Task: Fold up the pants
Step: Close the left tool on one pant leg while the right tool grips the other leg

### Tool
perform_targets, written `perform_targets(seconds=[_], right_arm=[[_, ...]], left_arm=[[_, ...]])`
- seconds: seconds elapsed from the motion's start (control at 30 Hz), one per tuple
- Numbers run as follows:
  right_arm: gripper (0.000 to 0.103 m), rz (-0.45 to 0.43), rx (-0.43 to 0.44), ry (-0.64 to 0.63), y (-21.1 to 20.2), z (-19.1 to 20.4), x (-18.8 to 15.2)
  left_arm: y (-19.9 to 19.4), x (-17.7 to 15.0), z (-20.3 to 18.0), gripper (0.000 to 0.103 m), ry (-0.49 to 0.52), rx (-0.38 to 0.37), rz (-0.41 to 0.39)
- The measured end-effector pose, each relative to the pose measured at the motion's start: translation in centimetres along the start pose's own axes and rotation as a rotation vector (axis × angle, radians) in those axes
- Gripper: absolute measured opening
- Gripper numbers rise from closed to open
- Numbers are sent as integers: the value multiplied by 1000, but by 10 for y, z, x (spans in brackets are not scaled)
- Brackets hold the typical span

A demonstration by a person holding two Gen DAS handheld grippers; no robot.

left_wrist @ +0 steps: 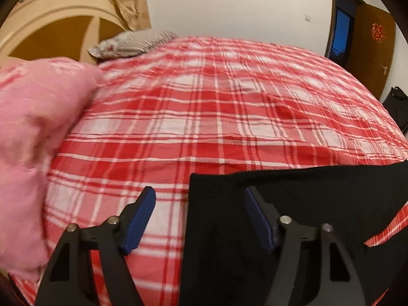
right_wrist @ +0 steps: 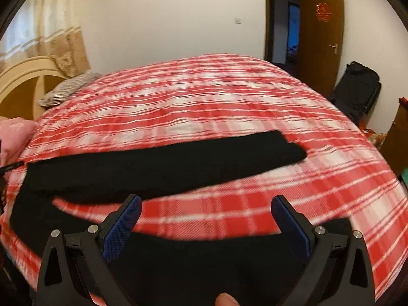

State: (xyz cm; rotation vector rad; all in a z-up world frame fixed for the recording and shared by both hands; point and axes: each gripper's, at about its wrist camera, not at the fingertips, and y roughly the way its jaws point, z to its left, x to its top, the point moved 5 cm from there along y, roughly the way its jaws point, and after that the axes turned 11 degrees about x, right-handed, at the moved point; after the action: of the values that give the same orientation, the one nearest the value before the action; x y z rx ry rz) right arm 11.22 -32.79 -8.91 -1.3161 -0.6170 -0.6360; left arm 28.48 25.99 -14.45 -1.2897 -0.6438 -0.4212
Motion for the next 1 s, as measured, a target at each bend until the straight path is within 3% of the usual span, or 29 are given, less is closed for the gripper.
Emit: perform_targets(seconds=[0.17, 0.23, 0.4, 0.57, 0.67, 0.8, 0.9, 1.0], right_arm=[[102, 24, -43, 20, 26, -35, 28], [101, 49, -37, 49, 40, -50, 36], [87, 115, -45, 96, 71, -87, 47], [83, 174, -91, 206, 110, -144, 62], [83, 175, -87, 255, 132, -173, 76], [83, 203, -107, 273, 163, -201, 88], [83, 231, -67, 277, 185, -213, 95], [83, 266, -48, 255, 207, -217, 99]], left_arm=[[37, 2, -6, 55, 23, -24, 51], [48, 0, -7, 37, 28, -46, 77], [53, -2, -5, 22, 20, -100, 60], [50, -1, -3, 21, 29, -115, 46], [54, 3, -4, 33, 36, -76, 45], [57, 5, -6, 35, 55, -74, 57], [58, 8, -10, 32, 82, -82, 75], [57, 9, -14, 20, 136, -80, 69]])
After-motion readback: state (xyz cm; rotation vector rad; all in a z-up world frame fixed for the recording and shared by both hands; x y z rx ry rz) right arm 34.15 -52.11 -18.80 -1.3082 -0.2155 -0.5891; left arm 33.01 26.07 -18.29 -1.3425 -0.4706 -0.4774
